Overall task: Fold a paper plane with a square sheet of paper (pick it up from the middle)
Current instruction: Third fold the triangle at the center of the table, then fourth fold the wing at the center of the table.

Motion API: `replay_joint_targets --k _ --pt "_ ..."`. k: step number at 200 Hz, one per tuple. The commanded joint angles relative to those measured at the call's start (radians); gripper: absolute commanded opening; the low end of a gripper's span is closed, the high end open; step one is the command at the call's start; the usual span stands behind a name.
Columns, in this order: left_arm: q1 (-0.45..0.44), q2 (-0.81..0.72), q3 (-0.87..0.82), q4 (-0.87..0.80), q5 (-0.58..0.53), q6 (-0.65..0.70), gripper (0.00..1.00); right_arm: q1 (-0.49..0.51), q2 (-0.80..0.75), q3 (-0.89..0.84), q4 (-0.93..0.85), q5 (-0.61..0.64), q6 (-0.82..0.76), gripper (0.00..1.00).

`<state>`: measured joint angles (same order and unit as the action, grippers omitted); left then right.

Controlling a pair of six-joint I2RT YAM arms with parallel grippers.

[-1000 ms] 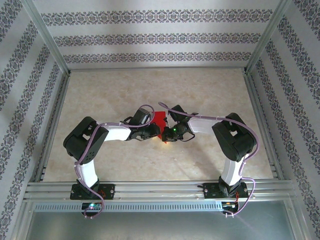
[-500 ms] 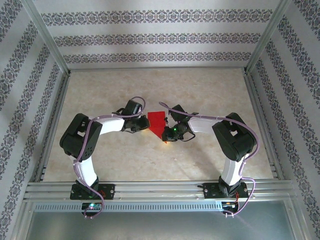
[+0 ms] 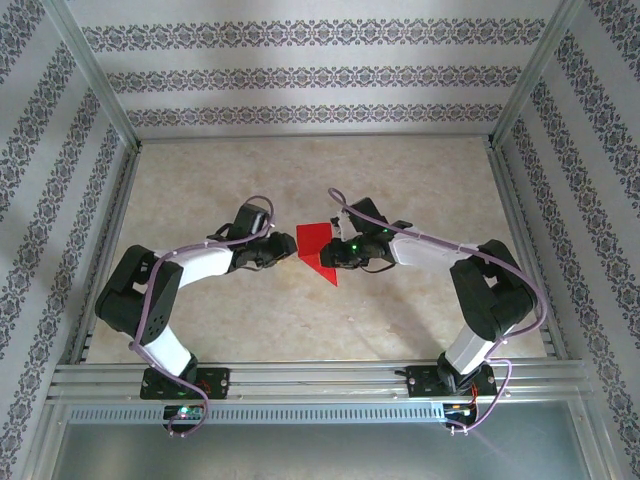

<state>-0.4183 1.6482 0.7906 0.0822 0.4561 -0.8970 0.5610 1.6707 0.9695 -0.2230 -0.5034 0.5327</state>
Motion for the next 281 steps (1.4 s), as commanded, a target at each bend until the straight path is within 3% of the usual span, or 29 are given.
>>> replay_joint_targets --k 1,80,281 --pt "-0.025 -0.007 -0.037 0.123 0.044 -0.132 0.36 -0.016 0.015 -0.006 0.022 0.054 0.026 0.29" --pt "-0.038 0.062 -0.038 0.191 0.041 -0.237 0.4 -0.039 0.183 0.104 0.004 0.11 0.033 0.28" --pt "-0.041 0.165 0.041 0.182 0.061 -0.283 0.33 -0.058 0.251 0.068 -0.044 0.108 0.047 0.27"
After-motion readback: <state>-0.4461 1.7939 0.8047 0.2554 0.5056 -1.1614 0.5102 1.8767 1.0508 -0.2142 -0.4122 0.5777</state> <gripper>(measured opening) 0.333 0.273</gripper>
